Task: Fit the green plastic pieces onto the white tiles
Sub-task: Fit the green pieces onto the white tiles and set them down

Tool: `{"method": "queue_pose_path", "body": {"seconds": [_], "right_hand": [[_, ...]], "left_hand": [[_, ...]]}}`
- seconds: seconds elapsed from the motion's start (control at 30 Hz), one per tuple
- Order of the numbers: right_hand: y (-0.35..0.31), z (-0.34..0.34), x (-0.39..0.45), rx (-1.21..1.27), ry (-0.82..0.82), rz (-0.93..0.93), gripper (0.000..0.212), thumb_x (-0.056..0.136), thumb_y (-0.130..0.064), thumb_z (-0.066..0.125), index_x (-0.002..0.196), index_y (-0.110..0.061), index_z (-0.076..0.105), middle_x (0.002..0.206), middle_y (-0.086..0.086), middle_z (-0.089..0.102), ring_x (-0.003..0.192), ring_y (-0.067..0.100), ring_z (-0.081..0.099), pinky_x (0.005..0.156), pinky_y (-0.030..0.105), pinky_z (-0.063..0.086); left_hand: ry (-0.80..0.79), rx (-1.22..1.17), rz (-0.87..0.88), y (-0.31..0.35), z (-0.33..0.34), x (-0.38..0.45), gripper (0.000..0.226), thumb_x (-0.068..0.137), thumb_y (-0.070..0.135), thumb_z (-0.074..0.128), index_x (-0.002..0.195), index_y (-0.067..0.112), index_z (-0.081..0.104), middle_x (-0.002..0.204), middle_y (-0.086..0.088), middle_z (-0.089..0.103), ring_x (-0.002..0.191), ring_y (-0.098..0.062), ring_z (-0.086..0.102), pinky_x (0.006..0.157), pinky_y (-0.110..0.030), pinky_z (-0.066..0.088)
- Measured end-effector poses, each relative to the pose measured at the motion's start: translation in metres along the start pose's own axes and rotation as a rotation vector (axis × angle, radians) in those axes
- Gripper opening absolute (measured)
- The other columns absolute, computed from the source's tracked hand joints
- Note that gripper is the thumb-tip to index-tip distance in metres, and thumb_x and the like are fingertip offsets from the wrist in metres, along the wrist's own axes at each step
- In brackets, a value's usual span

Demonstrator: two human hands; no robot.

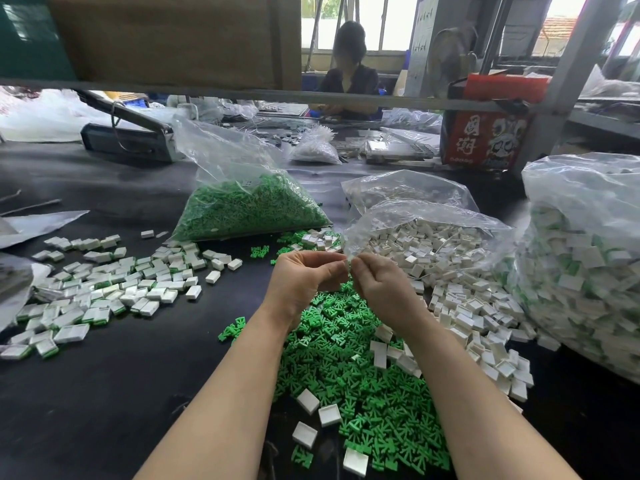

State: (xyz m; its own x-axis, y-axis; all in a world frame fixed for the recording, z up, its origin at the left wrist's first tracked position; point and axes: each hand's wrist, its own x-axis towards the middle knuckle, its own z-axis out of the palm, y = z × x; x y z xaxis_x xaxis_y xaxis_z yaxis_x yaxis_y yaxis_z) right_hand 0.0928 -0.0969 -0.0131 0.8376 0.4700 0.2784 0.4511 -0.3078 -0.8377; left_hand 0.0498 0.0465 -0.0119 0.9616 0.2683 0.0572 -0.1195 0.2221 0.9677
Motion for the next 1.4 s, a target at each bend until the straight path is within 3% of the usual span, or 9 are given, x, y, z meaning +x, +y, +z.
{"method": "queue_pose_path", "body": {"seconds": [0.33, 0.53, 0.67, 0.77, 0.87, 1.03, 1.13, 1.23, 1.4], "right_hand": [[-0.003, -0.004, -0.001, -0.009, -0.008, -0.068, 0.030, 0.103, -0.020, 0.047, 0.077, -0.006, 0.054, 0.062, 0.002, 0.044, 0.053, 0.008, 0.035, 0.053, 0.028, 0.030], [0.000, -0.005, -0.001, 0.536, -0.116, 0.066, 0.031, 0.097, -0.034, 0.051, 0.075, -0.012, 0.056, 0.061, -0.002, 0.048, 0.054, 0.011, 0.037, 0.053, 0.021, 0.031], [0.002, -0.008, -0.001, 0.709, -0.190, 0.115, 0.029, 0.091, -0.039, 0.055, 0.077, -0.013, 0.053, 0.062, -0.001, 0.047, 0.055, 0.012, 0.037, 0.052, 0.023, 0.028], [0.000, -0.007, 0.000, 0.609, -0.128, 0.097, 0.029, 0.096, -0.034, 0.052, 0.081, -0.010, 0.054, 0.060, -0.002, 0.046, 0.053, 0.011, 0.038, 0.054, 0.024, 0.031], [-0.004, -0.005, 0.001, 0.328, -0.005, 0.020, 0.028, 0.102, -0.025, 0.047, 0.084, -0.011, 0.062, 0.059, -0.001, 0.044, 0.051, 0.009, 0.037, 0.052, 0.026, 0.031], [-0.001, -0.003, 0.002, 0.015, 0.087, -0.038, 0.027, 0.101, -0.030, 0.050, 0.085, -0.013, 0.064, 0.061, 0.002, 0.048, 0.055, 0.016, 0.040, 0.055, 0.033, 0.032], [-0.002, -0.001, 0.001, 0.030, 0.068, -0.032, 0.032, 0.103, -0.025, 0.047, 0.073, -0.016, 0.055, 0.060, 0.000, 0.044, 0.054, 0.013, 0.036, 0.055, 0.033, 0.030], [-0.003, 0.002, 0.001, 0.169, 0.043, -0.002, 0.037, 0.104, -0.017, 0.042, 0.068, -0.013, 0.049, 0.059, 0.000, 0.041, 0.052, 0.011, 0.034, 0.054, 0.034, 0.029], [-0.004, 0.003, 0.001, 0.327, 0.006, 0.079, 0.032, 0.105, -0.011, 0.037, 0.074, -0.008, 0.046, 0.060, 0.001, 0.039, 0.055, 0.012, 0.034, 0.056, 0.030, 0.029]], "left_hand": [[-0.033, 0.069, 0.065, 0.003, 0.001, -0.001, 0.007, 0.081, 0.005, 0.074, 0.084, 0.011, 0.076, 0.077, -0.008, 0.074, 0.070, -0.016, 0.070, 0.062, -0.022, 0.054], [-0.049, 0.032, 0.081, 0.005, 0.003, -0.004, 0.020, 0.069, 0.024, 0.076, 0.087, 0.015, 0.076, 0.082, 0.000, 0.074, 0.072, -0.005, 0.062, 0.058, -0.016, 0.042], [-0.083, 0.063, 0.131, 0.007, 0.004, -0.005, 0.021, 0.071, 0.023, 0.075, 0.090, 0.013, 0.075, 0.078, 0.004, 0.073, 0.069, -0.002, 0.061, 0.059, -0.015, 0.044], [-0.101, 0.160, 0.135, 0.007, 0.001, -0.003, 0.010, 0.080, 0.021, 0.073, 0.089, 0.017, 0.074, 0.075, 0.007, 0.071, 0.068, -0.004, 0.060, 0.062, -0.019, 0.045], [-0.094, 0.172, 0.123, 0.005, -0.001, -0.002, 0.006, 0.084, 0.018, 0.072, 0.089, 0.016, 0.073, 0.073, 0.003, 0.069, 0.069, -0.009, 0.059, 0.062, -0.020, 0.047], [-0.100, 0.159, 0.107, 0.002, -0.002, -0.001, 0.005, 0.086, 0.016, 0.072, 0.090, 0.013, 0.071, 0.073, 0.000, 0.068, 0.064, -0.008, 0.058, 0.057, -0.018, 0.047], [-0.089, 0.219, 0.103, 0.001, -0.002, 0.000, 0.003, 0.090, 0.015, 0.068, 0.089, 0.012, 0.069, 0.070, 0.002, 0.067, 0.060, -0.006, 0.055, 0.054, -0.018, 0.044], [-0.125, 0.303, 0.045, 0.000, -0.001, 0.000, 0.019, 0.097, 0.022, 0.058, 0.080, 0.013, 0.060, 0.064, 0.002, 0.060, 0.054, -0.007, 0.048, 0.049, -0.017, 0.038], [-0.221, 0.261, -0.023, -0.004, 0.009, -0.004, 0.033, 0.105, 0.022, 0.039, 0.073, 0.018, 0.049, 0.063, 0.005, 0.046, 0.055, -0.006, 0.042, 0.049, -0.011, 0.037]]}}
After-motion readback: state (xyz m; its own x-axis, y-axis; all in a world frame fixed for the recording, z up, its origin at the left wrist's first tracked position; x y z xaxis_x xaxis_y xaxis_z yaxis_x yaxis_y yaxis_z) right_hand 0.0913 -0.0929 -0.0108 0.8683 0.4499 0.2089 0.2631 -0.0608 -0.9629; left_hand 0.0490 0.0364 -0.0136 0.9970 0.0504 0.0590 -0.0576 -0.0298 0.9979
